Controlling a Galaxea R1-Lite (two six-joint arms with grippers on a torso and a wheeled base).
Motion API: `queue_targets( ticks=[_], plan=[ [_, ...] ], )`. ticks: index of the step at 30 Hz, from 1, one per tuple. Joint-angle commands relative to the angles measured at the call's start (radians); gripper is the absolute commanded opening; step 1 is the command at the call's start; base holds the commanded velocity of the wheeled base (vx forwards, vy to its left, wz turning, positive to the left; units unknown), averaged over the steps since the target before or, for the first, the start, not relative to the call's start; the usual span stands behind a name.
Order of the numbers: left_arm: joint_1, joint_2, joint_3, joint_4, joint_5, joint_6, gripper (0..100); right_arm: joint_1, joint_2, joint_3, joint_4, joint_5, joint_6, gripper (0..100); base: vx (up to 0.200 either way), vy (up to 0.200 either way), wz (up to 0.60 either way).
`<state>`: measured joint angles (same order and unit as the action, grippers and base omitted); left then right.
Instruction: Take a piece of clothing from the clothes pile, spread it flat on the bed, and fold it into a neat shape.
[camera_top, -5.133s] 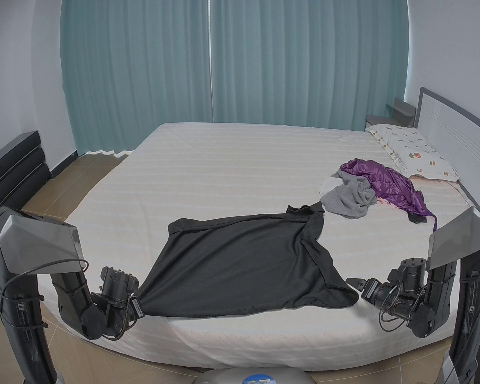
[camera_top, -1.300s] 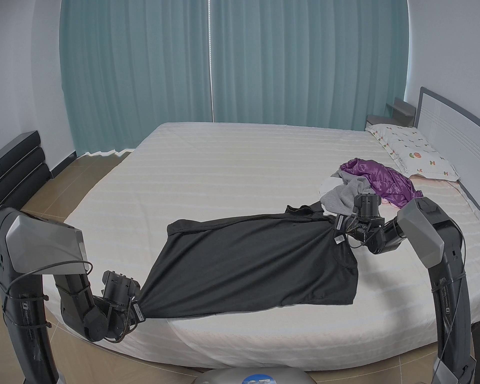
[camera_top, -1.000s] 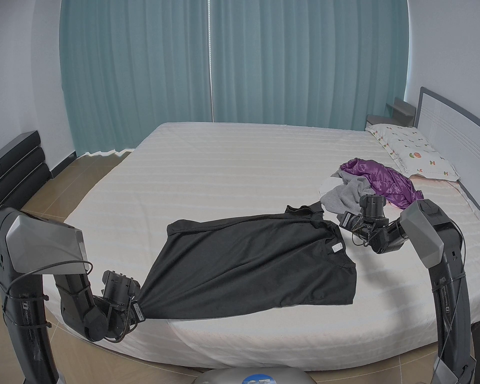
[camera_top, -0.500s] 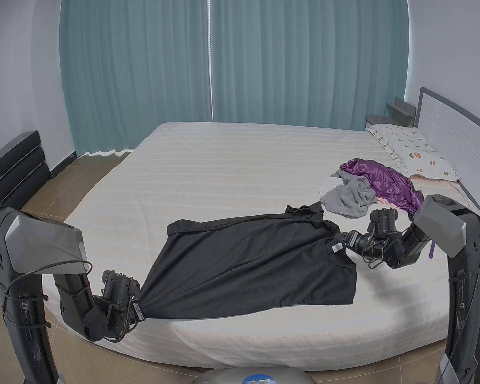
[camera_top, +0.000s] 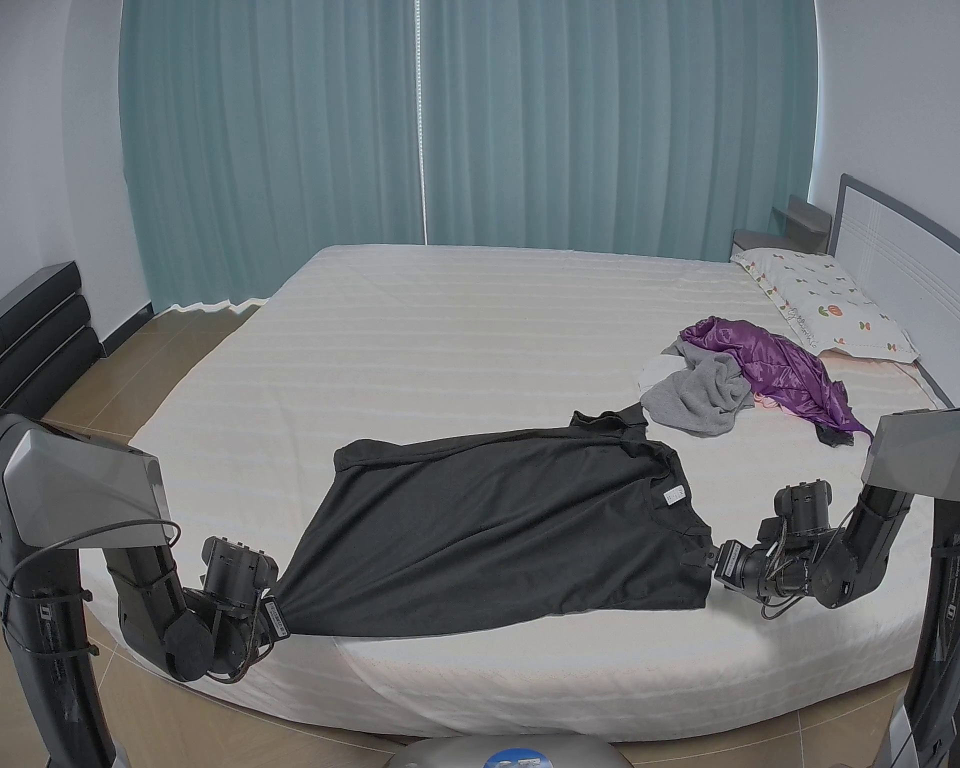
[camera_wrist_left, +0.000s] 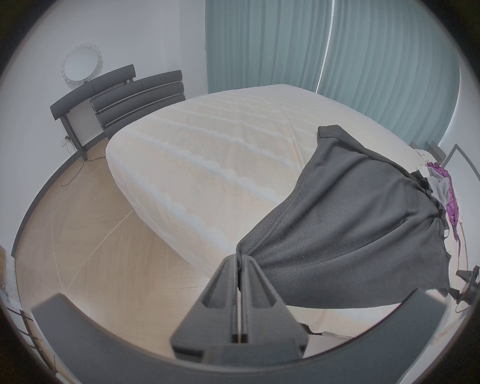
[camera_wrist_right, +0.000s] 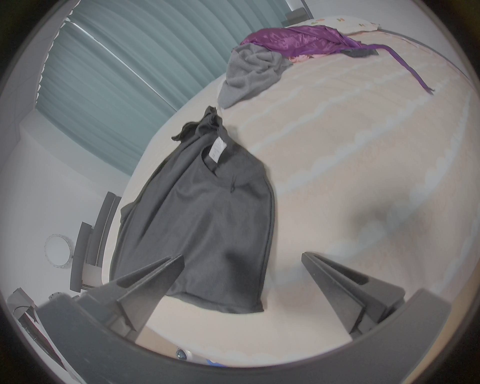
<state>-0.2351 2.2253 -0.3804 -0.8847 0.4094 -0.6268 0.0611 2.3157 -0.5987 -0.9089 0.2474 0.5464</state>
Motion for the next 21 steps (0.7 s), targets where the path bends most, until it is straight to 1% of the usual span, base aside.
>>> queue_targets(
  ticks=[1,5,6,21],
  plan=[
    [-0.001,-0.009,0.000,0.000,0.000,-0.001,0,0.014,0.007,0.023,-0.005,0.001,0.000,100,0.000,0.000,0.00],
    [-0.001,-0.009,0.000,0.000,0.000,-0.001,0,0.020,0.024,0.005,-0.005,-0.002,-0.002,100,0.000,0.000,0.00],
    [-0.001,-0.009,0.000,0.000,0.000,-0.002,0,0.022,0.024,0.002,-0.005,-0.002,-0.005,0,0.000,0.000,0.00],
    [0.000,-0.009,-0.009,-0.002,0.002,-0.004,0,0.020,0.008,-0.101,-0.004,0.000,0.004,0,0.000,0.000,0.00]
  ],
)
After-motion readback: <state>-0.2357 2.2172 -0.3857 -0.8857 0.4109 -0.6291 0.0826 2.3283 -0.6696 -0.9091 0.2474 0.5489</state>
